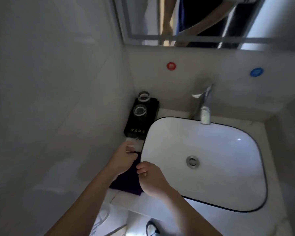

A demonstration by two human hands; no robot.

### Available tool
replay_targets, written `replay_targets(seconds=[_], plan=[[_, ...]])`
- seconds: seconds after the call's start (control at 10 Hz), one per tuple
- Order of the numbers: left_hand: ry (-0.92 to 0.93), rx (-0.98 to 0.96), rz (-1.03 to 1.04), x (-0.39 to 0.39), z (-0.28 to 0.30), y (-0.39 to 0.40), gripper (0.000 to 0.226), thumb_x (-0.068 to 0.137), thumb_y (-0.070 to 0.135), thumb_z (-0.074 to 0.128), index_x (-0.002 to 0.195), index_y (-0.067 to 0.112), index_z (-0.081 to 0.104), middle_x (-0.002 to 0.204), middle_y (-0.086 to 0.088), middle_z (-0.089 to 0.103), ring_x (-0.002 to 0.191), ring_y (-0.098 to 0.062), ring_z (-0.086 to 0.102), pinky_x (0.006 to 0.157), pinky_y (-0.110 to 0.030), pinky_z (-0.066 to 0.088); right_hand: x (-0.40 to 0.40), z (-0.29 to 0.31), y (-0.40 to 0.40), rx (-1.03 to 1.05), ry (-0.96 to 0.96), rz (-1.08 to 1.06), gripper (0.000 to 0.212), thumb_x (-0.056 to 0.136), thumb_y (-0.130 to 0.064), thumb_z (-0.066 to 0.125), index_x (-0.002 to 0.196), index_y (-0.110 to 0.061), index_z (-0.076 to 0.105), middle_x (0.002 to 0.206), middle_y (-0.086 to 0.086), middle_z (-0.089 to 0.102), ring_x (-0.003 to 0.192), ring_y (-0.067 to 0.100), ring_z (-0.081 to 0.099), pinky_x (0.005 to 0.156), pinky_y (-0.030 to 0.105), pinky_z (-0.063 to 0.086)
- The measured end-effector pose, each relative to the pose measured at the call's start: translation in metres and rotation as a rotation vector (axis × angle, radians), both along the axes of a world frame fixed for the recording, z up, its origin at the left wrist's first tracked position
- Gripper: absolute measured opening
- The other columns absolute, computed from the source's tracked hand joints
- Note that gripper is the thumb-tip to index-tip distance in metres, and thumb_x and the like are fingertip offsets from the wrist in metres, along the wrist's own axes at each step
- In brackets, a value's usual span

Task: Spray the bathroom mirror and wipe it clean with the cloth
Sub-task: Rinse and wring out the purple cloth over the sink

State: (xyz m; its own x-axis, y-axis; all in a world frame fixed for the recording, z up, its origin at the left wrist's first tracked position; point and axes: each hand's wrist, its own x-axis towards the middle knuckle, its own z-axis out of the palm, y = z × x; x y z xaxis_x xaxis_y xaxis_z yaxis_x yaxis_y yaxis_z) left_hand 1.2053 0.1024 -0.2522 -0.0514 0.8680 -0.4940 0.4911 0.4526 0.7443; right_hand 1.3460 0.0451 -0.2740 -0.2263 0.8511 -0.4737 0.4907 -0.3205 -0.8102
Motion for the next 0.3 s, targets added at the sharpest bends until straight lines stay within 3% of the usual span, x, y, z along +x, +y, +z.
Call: replay_targets(seconds=[0.1,0.2,0.3], plan=[[-0.12,0.083,-0.005,0.03,0.027,0.009,0.042,0.094,0.0,0.063,0.129,0.022,0.056,0.121,-0.005,0.063,0.11,-0.02,0.063,0.087,-0.03,0.054,0.046,0.022,0.002,0.051,0.017,-0.102,0.032,0.098,-0.01,0.043,0.115,-0.02,0.068,0.107,-0.005,0.07,0.1,0.01,0.066,0.083,0.019,0.053],[-0.2,0.144,-0.049,0.071,0.051,0.022,0.038,0.092,0.002,0.065,0.116,0.032,0.063,0.115,-0.001,0.068,0.103,-0.02,0.067,0.093,-0.04,0.055,0.102,0.046,0.007,0.134,-0.028,-0.264,0.021,0.097,-0.015,0.054,0.103,-0.023,0.072,0.103,-0.009,0.074,0.094,0.005,0.068,0.076,0.014,0.052],[-0.276,0.216,-0.129,0.118,0.078,0.038,0.036,0.093,-0.003,0.063,0.113,0.027,0.063,0.112,-0.002,0.069,0.094,-0.018,0.064,0.085,-0.033,0.051,0.16,0.069,0.014,0.201,-0.027,-0.435,0.021,0.093,-0.012,0.06,0.09,-0.028,0.073,0.099,-0.007,0.076,0.095,0.012,0.071,0.085,0.028,0.058]])
